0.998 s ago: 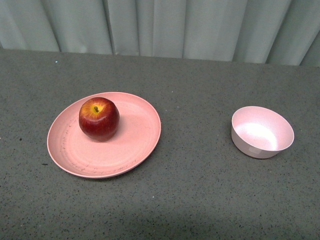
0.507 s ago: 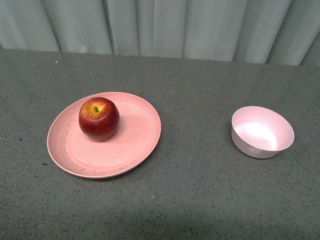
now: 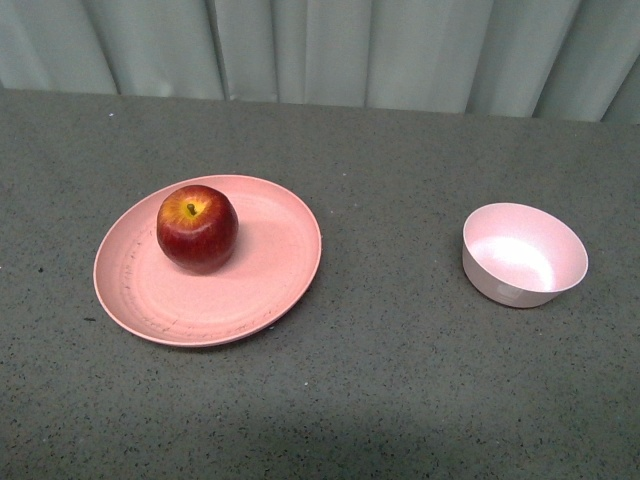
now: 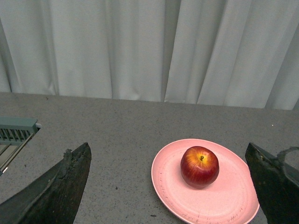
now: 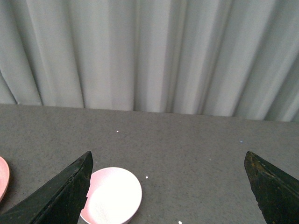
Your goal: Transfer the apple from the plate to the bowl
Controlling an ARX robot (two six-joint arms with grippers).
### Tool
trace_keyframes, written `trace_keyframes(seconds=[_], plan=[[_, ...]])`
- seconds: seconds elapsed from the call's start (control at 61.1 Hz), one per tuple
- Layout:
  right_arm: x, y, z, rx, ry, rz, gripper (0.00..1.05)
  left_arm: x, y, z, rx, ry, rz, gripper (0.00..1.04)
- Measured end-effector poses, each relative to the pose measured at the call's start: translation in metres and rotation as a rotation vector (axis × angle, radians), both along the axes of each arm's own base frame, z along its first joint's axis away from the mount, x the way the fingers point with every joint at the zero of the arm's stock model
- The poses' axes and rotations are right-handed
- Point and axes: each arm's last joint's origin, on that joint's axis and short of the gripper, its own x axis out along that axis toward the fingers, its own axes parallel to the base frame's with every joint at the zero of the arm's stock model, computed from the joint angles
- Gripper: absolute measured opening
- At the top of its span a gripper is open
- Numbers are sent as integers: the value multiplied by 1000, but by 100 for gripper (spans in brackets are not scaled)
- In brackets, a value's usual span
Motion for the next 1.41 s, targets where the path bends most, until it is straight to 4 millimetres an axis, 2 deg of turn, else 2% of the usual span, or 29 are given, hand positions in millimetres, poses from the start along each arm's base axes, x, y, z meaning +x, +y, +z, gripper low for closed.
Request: trace_keyframes(seconds=[0.065,0.082,0.18,0.311,0.425,0.474,0.687,0.965,1.112,1.407], plan=[[27,4,-4,-10,76,41,95,0,0,0,0,0,0,98],[38,7,-8,-17,122,57,95,0,0,0,0,0,0,98],[71,15,-22,-34,257,127,95,0,0,0,0,0,0,98],[124,33,-45,-80,452,222,95,0,0,0,0,0,0,98],[148,44,-61,-127,546,271,95,0,0,0,0,0,0,98],[158,52,-74,-159,613,308,95,0,0,0,0,0,0,98],[173,67,-104,-229,752,378,95,0,0,0,0,0,0,98],[192,78,-127,-264,854,403,95,0,0,0,0,0,0,98],[197,73,-136,-270,892,387,71,0,0,0,0,0,0,98],[198,69,-136,-260,898,390,29,0,0,0,0,0,0,98]])
